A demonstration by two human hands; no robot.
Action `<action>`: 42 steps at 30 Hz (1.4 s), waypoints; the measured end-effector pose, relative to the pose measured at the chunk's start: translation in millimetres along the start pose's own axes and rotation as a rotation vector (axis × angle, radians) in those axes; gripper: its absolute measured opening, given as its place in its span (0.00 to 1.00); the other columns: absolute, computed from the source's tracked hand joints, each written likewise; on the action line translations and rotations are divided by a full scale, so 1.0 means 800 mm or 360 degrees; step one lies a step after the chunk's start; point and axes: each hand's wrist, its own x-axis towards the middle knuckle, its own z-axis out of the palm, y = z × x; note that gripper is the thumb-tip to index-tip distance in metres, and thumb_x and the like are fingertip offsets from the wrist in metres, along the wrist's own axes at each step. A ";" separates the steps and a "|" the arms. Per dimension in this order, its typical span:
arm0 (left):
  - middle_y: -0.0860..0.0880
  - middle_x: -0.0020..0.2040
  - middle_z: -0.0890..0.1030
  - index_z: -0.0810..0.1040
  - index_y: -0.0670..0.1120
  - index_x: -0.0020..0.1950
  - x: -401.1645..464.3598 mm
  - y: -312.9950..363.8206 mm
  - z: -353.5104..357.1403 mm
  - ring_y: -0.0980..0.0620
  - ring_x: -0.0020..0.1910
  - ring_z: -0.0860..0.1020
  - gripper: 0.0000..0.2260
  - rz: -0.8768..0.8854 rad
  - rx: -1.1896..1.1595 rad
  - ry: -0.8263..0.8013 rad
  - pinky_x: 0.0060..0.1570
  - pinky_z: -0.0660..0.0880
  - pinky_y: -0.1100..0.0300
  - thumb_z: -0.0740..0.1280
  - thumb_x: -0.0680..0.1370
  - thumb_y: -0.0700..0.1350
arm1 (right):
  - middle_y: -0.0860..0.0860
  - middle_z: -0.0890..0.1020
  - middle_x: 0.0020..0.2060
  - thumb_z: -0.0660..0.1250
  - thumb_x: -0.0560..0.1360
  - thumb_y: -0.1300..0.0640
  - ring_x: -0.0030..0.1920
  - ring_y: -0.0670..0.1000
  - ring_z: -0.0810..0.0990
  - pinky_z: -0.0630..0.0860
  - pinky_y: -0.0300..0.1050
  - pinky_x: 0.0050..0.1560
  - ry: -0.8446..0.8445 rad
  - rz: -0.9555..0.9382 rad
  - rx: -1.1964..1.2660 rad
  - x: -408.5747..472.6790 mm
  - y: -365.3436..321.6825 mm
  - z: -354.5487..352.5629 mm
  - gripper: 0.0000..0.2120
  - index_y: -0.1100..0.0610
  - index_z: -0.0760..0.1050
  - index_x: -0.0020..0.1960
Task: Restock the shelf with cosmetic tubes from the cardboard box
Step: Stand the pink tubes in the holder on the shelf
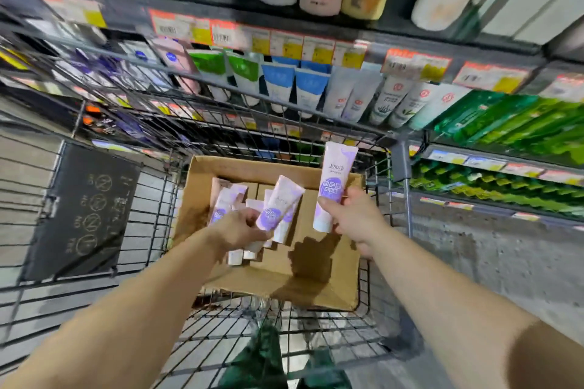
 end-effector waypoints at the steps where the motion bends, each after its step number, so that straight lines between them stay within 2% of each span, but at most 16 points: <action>1: 0.45 0.42 0.79 0.76 0.46 0.47 -0.011 0.020 -0.007 0.50 0.40 0.77 0.07 0.0059 -0.0142 -0.0001 0.44 0.79 0.55 0.73 0.74 0.41 | 0.52 0.81 0.53 0.70 0.75 0.53 0.50 0.54 0.81 0.74 0.46 0.39 0.0021 -0.0029 0.0015 -0.012 -0.016 -0.008 0.09 0.52 0.72 0.51; 3: 0.45 0.42 0.82 0.78 0.44 0.50 -0.031 0.067 -0.018 0.48 0.42 0.79 0.08 0.0175 -0.0388 -0.0004 0.53 0.78 0.48 0.73 0.73 0.38 | 0.53 0.82 0.53 0.70 0.75 0.52 0.51 0.56 0.82 0.76 0.48 0.40 0.0074 -0.0097 0.0045 -0.037 -0.048 -0.027 0.10 0.52 0.72 0.53; 7: 0.47 0.42 0.82 0.76 0.42 0.55 -0.080 0.183 -0.018 0.52 0.38 0.80 0.15 0.0486 -0.0546 -0.0074 0.44 0.77 0.54 0.75 0.71 0.37 | 0.50 0.81 0.52 0.68 0.77 0.52 0.52 0.55 0.80 0.79 0.58 0.51 0.0121 -0.0260 0.0123 -0.098 -0.117 -0.089 0.09 0.52 0.72 0.54; 9: 0.48 0.44 0.82 0.75 0.42 0.57 -0.107 0.244 -0.008 0.53 0.39 0.80 0.20 0.0657 -0.0564 -0.0089 0.44 0.77 0.55 0.76 0.69 0.40 | 0.49 0.80 0.48 0.68 0.77 0.54 0.50 0.53 0.79 0.78 0.57 0.53 0.0173 -0.0372 0.0146 -0.128 -0.143 -0.132 0.05 0.51 0.72 0.48; 11: 0.47 0.43 0.81 0.75 0.42 0.56 -0.132 0.301 0.013 0.53 0.39 0.80 0.17 0.0806 -0.0577 -0.0121 0.39 0.77 0.58 0.76 0.70 0.40 | 0.49 0.80 0.43 0.68 0.77 0.56 0.47 0.52 0.78 0.77 0.59 0.55 0.0227 -0.0514 0.0161 -0.157 -0.161 -0.182 0.05 0.51 0.72 0.44; 13: 0.45 0.43 0.81 0.76 0.41 0.55 -0.158 0.354 0.045 0.50 0.39 0.78 0.18 0.0938 -0.0609 -0.0181 0.37 0.75 0.58 0.77 0.69 0.42 | 0.50 0.82 0.46 0.68 0.77 0.56 0.46 0.51 0.80 0.79 0.60 0.53 0.0254 -0.0620 0.0206 -0.182 -0.167 -0.240 0.04 0.52 0.73 0.47; 15: 0.45 0.43 0.81 0.76 0.42 0.57 -0.181 0.405 0.087 0.48 0.40 0.78 0.21 0.1021 -0.0618 -0.0242 0.41 0.73 0.54 0.78 0.68 0.44 | 0.49 0.81 0.50 0.68 0.77 0.57 0.48 0.49 0.81 0.81 0.55 0.49 0.0232 -0.0662 0.0404 -0.203 -0.163 -0.304 0.07 0.53 0.72 0.54; 18: 0.45 0.42 0.82 0.76 0.41 0.59 -0.208 0.476 0.165 0.48 0.40 0.79 0.35 0.1123 -0.0614 -0.0281 0.42 0.75 0.53 0.80 0.55 0.48 | 0.49 0.81 0.51 0.68 0.77 0.59 0.50 0.50 0.81 0.80 0.57 0.54 0.0244 -0.0725 0.0515 -0.229 -0.145 -0.407 0.09 0.53 0.73 0.56; 21: 0.44 0.44 0.82 0.77 0.41 0.57 -0.235 0.544 0.251 0.48 0.41 0.81 0.41 0.1225 -0.0628 -0.0384 0.37 0.79 0.56 0.85 0.48 0.51 | 0.49 0.79 0.51 0.70 0.76 0.57 0.51 0.50 0.80 0.80 0.54 0.53 0.0285 -0.0764 0.0497 -0.258 -0.123 -0.511 0.13 0.53 0.72 0.58; 24: 0.42 0.49 0.83 0.77 0.43 0.57 -0.251 0.601 0.322 0.43 0.45 0.82 0.41 0.1314 -0.0662 -0.0404 0.41 0.80 0.52 0.85 0.48 0.52 | 0.57 0.76 0.55 0.72 0.73 0.55 0.52 0.53 0.79 0.80 0.55 0.53 0.0405 -0.0824 0.0418 -0.284 -0.104 -0.600 0.16 0.51 0.72 0.58; 27: 0.38 0.55 0.82 0.75 0.41 0.59 -0.262 0.646 0.370 0.41 0.49 0.83 0.30 0.1390 -0.0696 -0.0370 0.46 0.80 0.49 0.83 0.61 0.45 | 0.63 0.78 0.53 0.72 0.74 0.57 0.46 0.55 0.80 0.80 0.54 0.48 0.0490 -0.0959 0.0419 -0.299 -0.092 -0.666 0.12 0.51 0.73 0.54; 30: 0.39 0.48 0.84 0.76 0.39 0.56 -0.270 0.680 0.395 0.46 0.38 0.83 0.16 0.1490 -0.0652 -0.0249 0.33 0.79 0.58 0.74 0.70 0.37 | 0.59 0.77 0.47 0.71 0.74 0.59 0.42 0.55 0.80 0.78 0.50 0.43 0.0500 -0.1081 0.0457 -0.304 -0.091 -0.707 0.11 0.53 0.73 0.55; 34: 0.40 0.44 0.84 0.77 0.41 0.53 -0.270 0.714 0.398 0.49 0.35 0.82 0.09 0.1570 -0.0645 -0.0113 0.32 0.78 0.58 0.70 0.74 0.36 | 0.55 0.73 0.43 0.72 0.74 0.58 0.42 0.53 0.75 0.73 0.48 0.41 0.0517 -0.1125 0.0393 -0.297 -0.108 -0.735 0.13 0.52 0.74 0.56; 38: 0.40 0.43 0.82 0.77 0.40 0.54 -0.260 0.743 0.389 0.52 0.26 0.78 0.11 0.1617 -0.0640 -0.0058 0.24 0.73 0.63 0.72 0.73 0.40 | 0.54 0.74 0.40 0.75 0.66 0.48 0.38 0.50 0.72 0.68 0.44 0.40 0.0642 -0.1198 0.0233 -0.280 -0.143 -0.761 0.16 0.50 0.76 0.51; 40: 0.42 0.45 0.84 0.78 0.43 0.54 -0.252 0.759 0.382 0.49 0.34 0.82 0.17 0.1654 -0.0618 -0.0021 0.33 0.76 0.59 0.76 0.67 0.46 | 0.53 0.80 0.45 0.74 0.70 0.51 0.41 0.51 0.77 0.71 0.43 0.39 0.0681 -0.1215 0.0215 -0.271 -0.166 -0.774 0.15 0.50 0.75 0.54; 42: 0.41 0.48 0.84 0.79 0.45 0.54 -0.246 0.778 0.374 0.45 0.44 0.83 0.21 0.1681 -0.0584 0.0009 0.42 0.77 0.53 0.77 0.63 0.49 | 0.51 0.82 0.48 0.73 0.73 0.54 0.47 0.52 0.81 0.77 0.46 0.47 0.0765 -0.1266 0.0203 -0.267 -0.189 -0.787 0.14 0.50 0.75 0.56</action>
